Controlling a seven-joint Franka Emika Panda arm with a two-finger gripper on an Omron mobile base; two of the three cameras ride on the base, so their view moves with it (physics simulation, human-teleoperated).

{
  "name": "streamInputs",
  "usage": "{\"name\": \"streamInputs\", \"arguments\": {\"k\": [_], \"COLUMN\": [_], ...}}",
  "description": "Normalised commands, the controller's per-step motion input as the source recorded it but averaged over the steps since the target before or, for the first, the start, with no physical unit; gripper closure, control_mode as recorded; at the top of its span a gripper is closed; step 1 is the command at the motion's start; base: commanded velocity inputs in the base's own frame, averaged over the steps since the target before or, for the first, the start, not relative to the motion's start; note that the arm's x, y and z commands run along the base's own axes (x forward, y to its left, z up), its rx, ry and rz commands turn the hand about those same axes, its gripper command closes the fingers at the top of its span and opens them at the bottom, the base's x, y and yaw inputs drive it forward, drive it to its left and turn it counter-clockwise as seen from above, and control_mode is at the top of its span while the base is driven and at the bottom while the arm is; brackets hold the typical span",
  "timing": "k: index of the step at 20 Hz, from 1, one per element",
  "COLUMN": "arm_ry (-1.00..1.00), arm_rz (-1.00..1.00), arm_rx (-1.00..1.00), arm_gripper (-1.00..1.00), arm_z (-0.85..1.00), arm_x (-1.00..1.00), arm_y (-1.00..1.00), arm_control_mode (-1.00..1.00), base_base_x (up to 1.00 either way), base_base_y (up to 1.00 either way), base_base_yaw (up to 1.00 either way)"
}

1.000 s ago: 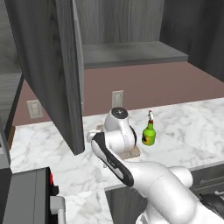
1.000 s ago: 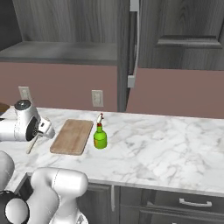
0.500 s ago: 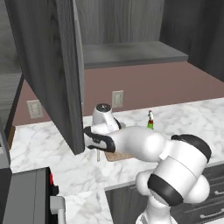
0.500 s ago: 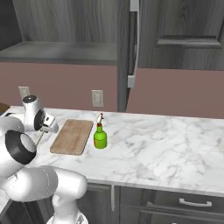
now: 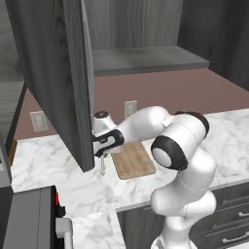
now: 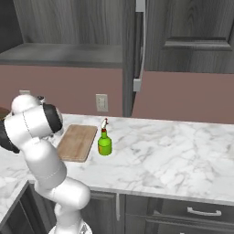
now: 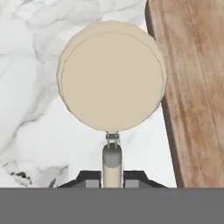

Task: Grab the spray bottle from the cabinet, then place it next to the cutting board for sanitizing. Then grab the dish brush from the countertop next to the sink and place it next to the cutting board.

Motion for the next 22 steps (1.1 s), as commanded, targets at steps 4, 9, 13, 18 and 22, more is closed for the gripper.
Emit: {"name": "streamInputs", "arguments": {"k": [4, 9, 13, 18, 22], "arm_ry": [0.16, 0.08, 0.0, -0.06, -0.04], "arm_rz": [0.0, 0.0, 0.0, 0.0, 0.0], "arm_rx": [-0.02, -0.04, -0.13, -0.02, 0.05], "arm_gripper": [1.0, 1.0, -1.0, -1.0, -1.0], "arm_z": [-0.64, -0.61, -0.6, 0.27, 0.48], "arm_x": [0.24, 0.15, 0.01, -0.13, -0.16], "arm_y": [0.18, 0.27, 0.35, 0.07, -0.02], "arm_control_mode": [-1.0, -1.0, -1.0, -1.0, -1.0], "base_base_x": [0.0, 0.0, 0.0, 0.0, 0.0], "base_base_y": [0.0, 0.0, 0.0, 0.0, 0.0], "base_base_yaw": [0.0, 0.0, 0.0, 0.0, 0.0]}}
